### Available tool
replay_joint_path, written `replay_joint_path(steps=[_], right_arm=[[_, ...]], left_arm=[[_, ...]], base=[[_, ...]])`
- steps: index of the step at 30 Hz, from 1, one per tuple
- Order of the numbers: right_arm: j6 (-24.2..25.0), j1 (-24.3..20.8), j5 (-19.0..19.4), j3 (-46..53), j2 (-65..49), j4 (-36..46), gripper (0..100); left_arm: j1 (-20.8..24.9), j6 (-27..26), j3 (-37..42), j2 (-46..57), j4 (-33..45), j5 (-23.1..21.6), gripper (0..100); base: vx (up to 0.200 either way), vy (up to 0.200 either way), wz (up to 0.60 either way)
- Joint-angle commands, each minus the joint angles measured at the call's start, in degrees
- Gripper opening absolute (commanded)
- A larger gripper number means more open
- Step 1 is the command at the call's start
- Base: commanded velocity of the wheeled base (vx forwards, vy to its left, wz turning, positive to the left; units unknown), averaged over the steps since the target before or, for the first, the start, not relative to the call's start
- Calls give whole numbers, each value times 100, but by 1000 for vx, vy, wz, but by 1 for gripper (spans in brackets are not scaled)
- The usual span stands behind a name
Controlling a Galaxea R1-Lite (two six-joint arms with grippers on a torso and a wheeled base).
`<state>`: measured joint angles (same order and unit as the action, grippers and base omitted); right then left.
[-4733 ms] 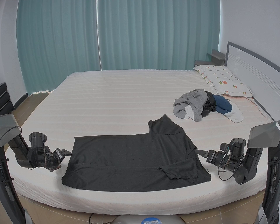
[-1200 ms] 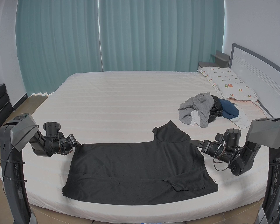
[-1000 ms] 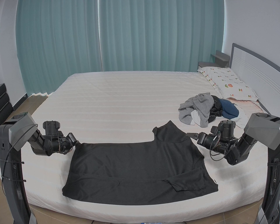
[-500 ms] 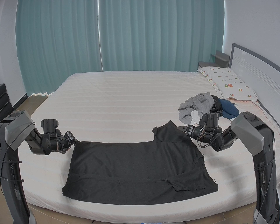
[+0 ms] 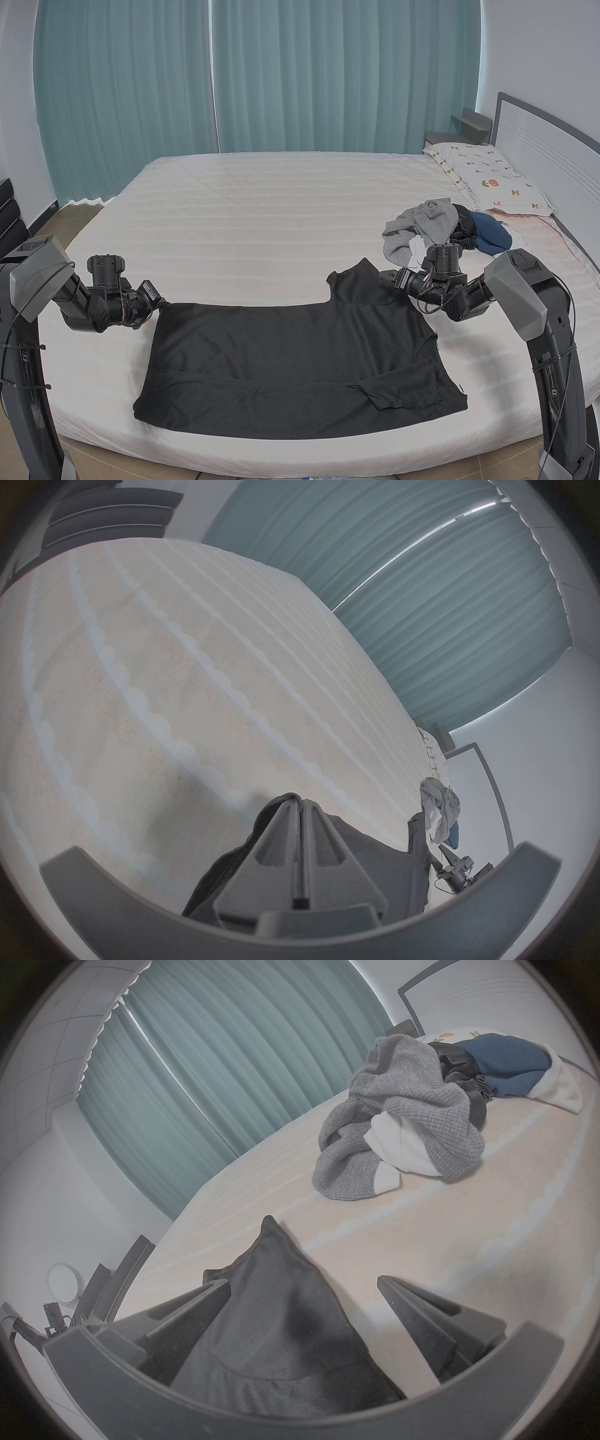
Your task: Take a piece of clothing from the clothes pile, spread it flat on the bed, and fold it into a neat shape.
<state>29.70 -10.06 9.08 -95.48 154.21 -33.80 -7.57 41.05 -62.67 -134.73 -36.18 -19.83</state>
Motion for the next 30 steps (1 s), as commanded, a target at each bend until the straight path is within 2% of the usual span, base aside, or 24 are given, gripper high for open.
replay_joint_path(steps=[1, 11, 17, 21, 26, 30], right_arm=[[-8, 4, 6, 3, 100, 5, 0], [-17, 13, 6, 135, -102, 120, 0], [36, 57, 15, 451, -462, 23, 0], [36, 83, 15, 592, -559, 14, 0], [238, 188, -12, 1084, -910, -610, 0], [256, 197, -12, 1330, -981, -698, 0]], left_arm=[[1, 0, -8, 8, -3, -3, 0], [1, -9, -17, 8, -3, 23, 0], [-8, -35, -26, 114, -12, 401, 0], [-16, -35, -17, 193, -12, 419, 0], [-60, -35, 62, 333, -12, 428, 0], [-60, -35, 53, 325, -12, 428, 0]], base=[[0, 0, 0], [0, 0, 0], [0, 0, 0], [0, 0, 0], [0, 0, 0], [0, 0, 0]])
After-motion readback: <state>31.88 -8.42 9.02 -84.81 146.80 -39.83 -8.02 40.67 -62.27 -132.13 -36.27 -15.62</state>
